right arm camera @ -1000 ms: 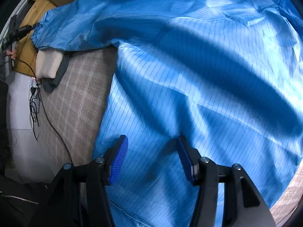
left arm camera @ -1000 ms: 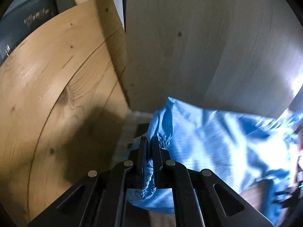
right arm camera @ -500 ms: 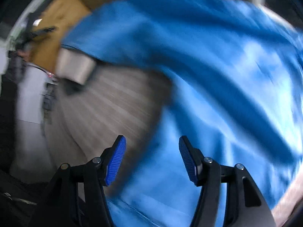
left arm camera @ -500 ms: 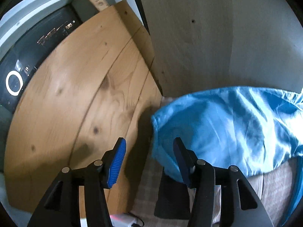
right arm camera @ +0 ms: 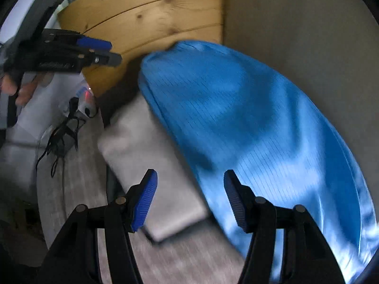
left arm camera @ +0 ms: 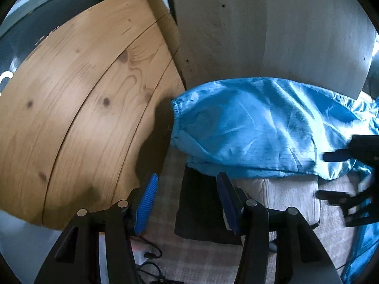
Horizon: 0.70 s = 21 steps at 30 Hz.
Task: Fold clothes
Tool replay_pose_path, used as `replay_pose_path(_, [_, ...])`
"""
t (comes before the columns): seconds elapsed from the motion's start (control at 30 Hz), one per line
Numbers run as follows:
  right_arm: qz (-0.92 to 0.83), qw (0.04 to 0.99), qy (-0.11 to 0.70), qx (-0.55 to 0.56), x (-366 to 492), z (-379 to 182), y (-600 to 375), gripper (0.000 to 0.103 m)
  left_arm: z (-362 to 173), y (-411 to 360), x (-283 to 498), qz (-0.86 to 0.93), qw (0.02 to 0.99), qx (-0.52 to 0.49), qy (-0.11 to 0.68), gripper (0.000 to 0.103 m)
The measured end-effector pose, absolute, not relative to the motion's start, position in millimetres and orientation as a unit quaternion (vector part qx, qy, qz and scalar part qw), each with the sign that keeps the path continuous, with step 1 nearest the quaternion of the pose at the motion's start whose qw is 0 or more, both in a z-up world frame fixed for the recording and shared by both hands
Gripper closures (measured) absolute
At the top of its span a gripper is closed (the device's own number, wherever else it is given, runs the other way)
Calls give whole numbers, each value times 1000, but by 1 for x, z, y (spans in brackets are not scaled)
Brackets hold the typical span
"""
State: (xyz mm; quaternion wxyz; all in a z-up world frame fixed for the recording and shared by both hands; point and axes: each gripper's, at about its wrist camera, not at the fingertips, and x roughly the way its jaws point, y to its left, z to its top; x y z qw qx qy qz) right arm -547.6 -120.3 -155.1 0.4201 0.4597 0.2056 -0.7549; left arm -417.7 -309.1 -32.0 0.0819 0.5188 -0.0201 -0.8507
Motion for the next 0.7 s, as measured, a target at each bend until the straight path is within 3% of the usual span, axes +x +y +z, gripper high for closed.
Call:
replay_pose_path(0.1, [-754, 412, 249, 447, -553, -168, -150, 45, -33, -316, -415, -852, 88, 517, -11, 53])
replay_pose_path(0.2, [-753, 422, 238, 445, -558, -166, -151, 46, -34, -319, -412, -851, 91, 517, -9, 53])
replay_pose_path(0.3, [-750, 428, 197, 464, -573, -159, -141, 79, -33, -320, -410, -851, 93, 517, -7, 53])
replay_pose_path(0.4, [-743, 439, 156, 481, -586, -151, -131, 97, -35, -322, -411, -851, 96, 516, 2, 53])
replay_pose_path(0.7, [-741, 459, 178, 457, -571, -101, -101, 98, -38, -324, -404, -852, 56, 518, 54, 52])
